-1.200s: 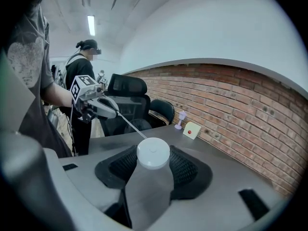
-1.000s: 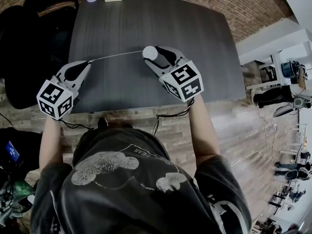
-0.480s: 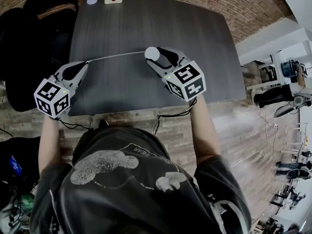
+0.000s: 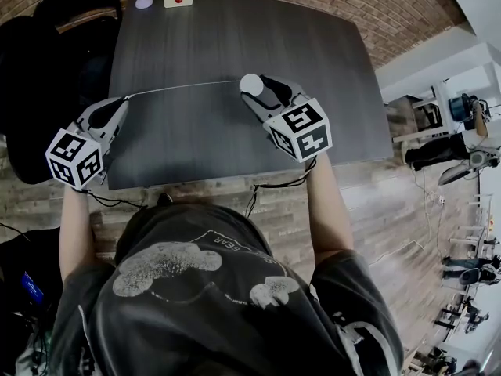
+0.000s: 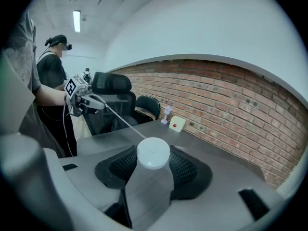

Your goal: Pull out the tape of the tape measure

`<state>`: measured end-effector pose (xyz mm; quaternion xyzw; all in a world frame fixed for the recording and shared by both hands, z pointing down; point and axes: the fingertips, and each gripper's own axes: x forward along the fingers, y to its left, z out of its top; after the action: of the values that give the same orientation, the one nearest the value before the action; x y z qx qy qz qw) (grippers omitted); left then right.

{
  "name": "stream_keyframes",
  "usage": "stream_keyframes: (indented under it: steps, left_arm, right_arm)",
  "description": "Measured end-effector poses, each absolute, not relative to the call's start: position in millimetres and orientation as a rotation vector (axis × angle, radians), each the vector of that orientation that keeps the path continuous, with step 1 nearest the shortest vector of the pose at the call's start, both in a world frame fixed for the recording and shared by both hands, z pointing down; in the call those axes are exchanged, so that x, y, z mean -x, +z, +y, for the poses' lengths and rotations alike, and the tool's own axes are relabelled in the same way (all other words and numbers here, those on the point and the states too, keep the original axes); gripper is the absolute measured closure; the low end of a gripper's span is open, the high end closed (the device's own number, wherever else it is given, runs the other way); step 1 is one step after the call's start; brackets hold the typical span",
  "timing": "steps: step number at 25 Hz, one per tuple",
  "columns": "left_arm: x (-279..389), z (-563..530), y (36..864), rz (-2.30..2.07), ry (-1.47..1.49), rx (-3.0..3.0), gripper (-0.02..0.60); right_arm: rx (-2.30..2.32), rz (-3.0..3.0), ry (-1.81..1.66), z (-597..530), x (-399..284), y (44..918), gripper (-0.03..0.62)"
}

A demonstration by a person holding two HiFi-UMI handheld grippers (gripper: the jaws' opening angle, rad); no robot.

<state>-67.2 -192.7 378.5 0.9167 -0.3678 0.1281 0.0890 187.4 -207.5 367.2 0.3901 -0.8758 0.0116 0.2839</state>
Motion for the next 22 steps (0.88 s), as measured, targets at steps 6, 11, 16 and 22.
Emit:
stream_keyframes:
  steps: [6,11,16,22]
  left_arm:
    - [82.6,-194.5,389.2,-1.120,0.417,-2.704,0.572]
    - [85.4,-195.5,392.5,-1.126,0.431,-2.699,0.572]
    - [97.0,-197.1,393.6,-1.165,0.425,-2.675,0.572]
    - [109.0,-193.0,397.3,-1.194,0.437,-2.644,0.572]
  right_arm:
    - [-1.039,-2.350,0.054,-207.8,-186.2,370.2,0.362]
    - [-1.031,-2.339,0.058,-209.1,-183.8,373.7,0.362]
    - [-1.064,-2.309,0.074,-210.7,-192.4,376.7,0.362]
    - [-1.081,-2.313,0.105,-206.7,-204.3,376.0,0.362]
